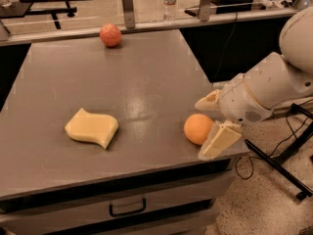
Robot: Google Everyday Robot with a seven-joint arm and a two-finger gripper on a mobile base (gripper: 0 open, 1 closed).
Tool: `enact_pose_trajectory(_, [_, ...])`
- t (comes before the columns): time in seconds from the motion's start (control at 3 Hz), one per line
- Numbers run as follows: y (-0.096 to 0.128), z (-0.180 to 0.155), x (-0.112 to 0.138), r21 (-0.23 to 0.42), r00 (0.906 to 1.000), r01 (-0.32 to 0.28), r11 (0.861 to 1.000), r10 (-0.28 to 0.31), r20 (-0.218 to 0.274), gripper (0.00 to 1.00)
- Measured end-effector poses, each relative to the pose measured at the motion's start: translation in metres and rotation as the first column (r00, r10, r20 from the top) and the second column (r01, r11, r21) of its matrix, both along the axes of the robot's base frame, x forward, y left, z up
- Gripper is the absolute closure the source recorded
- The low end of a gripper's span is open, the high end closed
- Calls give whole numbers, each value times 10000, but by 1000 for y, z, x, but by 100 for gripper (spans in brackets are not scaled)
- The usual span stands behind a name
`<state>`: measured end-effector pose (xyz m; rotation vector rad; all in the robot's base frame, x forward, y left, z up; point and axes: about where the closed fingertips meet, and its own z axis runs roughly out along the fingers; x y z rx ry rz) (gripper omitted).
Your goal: Move orange near sponge
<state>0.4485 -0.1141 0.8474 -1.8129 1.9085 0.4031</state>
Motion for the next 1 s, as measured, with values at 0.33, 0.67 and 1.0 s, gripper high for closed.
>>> enact_pose_trajectory(0.33, [0,-3,2,114,10000,11,9999,-10,-53,46])
enact_pose_trajectory(0.67, [11,8,8,601,9997,-230,9979,234,-50,69])
enact_pose_trajectory(1.0, [34,31,28,1245,9978,-624,9903,592,291,93])
